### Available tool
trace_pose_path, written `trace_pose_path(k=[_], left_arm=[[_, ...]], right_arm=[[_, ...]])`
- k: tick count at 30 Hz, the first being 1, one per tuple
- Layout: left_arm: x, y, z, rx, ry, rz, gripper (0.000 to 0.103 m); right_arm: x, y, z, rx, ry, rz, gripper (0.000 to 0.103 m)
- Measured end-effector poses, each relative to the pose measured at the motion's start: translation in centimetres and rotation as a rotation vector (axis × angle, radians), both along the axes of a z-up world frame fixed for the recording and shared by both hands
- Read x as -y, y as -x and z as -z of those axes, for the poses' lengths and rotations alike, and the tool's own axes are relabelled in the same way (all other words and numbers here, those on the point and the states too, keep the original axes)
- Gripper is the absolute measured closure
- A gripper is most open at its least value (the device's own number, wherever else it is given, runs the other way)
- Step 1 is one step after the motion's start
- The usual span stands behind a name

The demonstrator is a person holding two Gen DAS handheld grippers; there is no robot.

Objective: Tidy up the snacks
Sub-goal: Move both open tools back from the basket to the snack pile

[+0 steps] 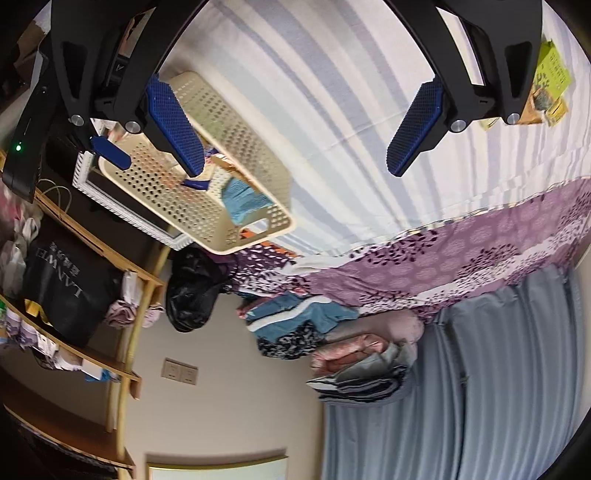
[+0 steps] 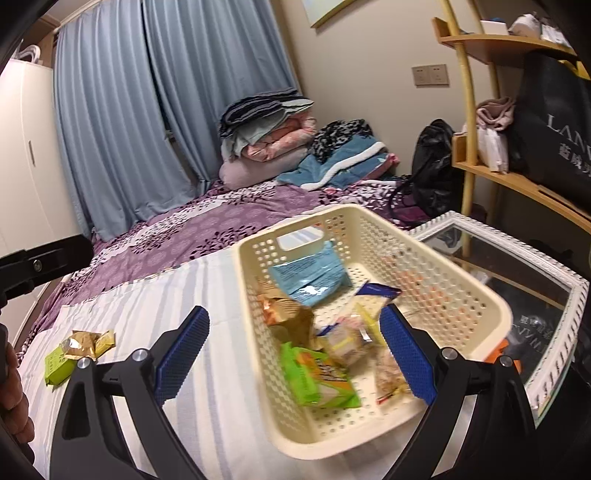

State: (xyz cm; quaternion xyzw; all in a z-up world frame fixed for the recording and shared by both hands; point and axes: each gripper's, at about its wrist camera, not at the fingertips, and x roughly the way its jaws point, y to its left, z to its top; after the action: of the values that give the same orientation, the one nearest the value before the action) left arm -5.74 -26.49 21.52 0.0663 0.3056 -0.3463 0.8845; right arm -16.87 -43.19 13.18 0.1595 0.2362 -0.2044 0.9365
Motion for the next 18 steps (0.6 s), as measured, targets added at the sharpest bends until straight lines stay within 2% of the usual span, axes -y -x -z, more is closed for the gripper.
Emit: trace_pose_path(k=[18], left_arm=[[-16.2, -3.3, 2.9, -0.09, 0.013, -0.316, 0.003]], right_arm=[[-7.7, -5.0, -1.5, -0.034, 0.046, -0.206, 0.01]])
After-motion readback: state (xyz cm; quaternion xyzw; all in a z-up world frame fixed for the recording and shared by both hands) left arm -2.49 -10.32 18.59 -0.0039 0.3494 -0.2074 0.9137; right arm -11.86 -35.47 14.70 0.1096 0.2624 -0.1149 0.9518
